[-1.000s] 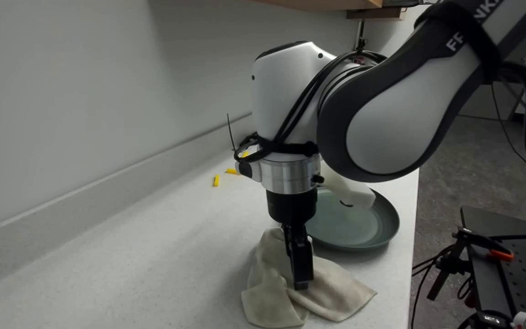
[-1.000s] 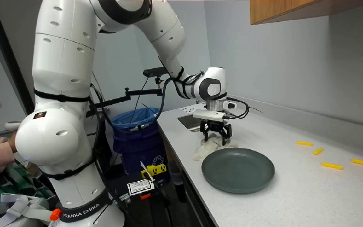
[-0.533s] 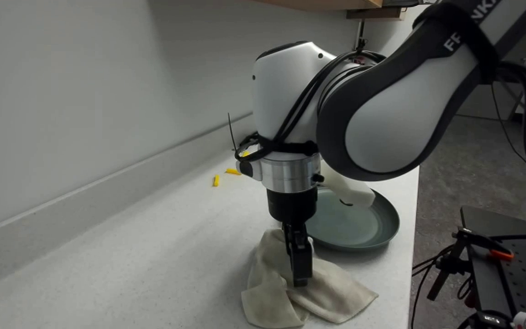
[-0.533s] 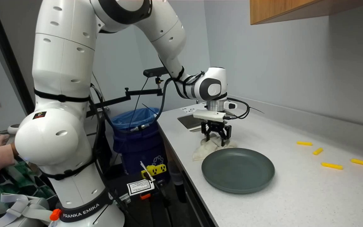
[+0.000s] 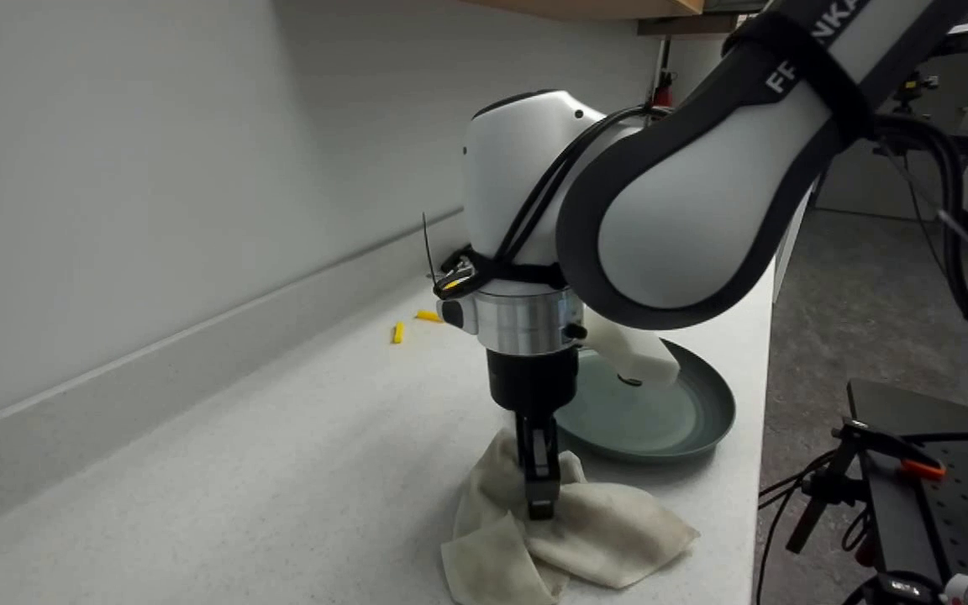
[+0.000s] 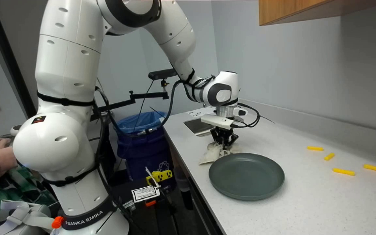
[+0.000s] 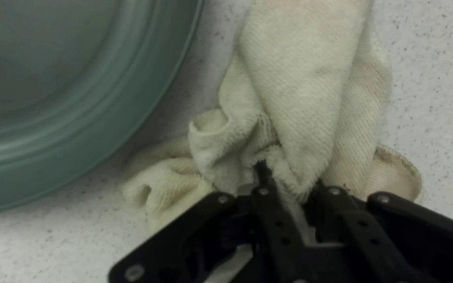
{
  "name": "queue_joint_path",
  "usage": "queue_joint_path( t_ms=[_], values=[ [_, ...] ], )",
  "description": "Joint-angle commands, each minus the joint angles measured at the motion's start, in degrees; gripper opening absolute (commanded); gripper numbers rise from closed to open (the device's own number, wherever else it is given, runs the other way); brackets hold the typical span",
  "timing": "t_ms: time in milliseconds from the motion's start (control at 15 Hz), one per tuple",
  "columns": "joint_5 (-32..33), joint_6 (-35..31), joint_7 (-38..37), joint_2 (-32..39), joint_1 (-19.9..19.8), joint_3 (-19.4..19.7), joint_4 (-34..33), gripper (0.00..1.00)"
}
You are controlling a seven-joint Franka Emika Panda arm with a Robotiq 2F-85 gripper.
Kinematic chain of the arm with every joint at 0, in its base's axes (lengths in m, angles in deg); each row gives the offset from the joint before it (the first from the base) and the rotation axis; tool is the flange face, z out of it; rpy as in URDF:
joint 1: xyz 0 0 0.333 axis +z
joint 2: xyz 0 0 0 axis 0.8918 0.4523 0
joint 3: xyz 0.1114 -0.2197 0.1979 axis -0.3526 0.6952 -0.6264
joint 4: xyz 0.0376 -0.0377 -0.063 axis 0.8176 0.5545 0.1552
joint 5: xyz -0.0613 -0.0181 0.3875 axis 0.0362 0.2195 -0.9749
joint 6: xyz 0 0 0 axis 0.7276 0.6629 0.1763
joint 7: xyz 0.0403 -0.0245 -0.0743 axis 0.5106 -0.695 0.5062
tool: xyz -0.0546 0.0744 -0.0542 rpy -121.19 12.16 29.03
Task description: Pick the cloth and wipe the plate
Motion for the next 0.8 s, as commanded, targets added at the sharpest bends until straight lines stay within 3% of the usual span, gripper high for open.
queue_joint_path(
  t_ms=[0, 533, 733],
  values=[
    [-2.3, 0.9, 2.5, 0.0, -1.9, -2.1, -0.8, 0.00],
    [7.8, 4.4, -5.9, -14.5, 0.3, 2.3, 8.9, 0.02],
    [7.3, 2.9, -7.1, -20.3, -1.1, 2.9, 13.5, 0.02]
  ],
)
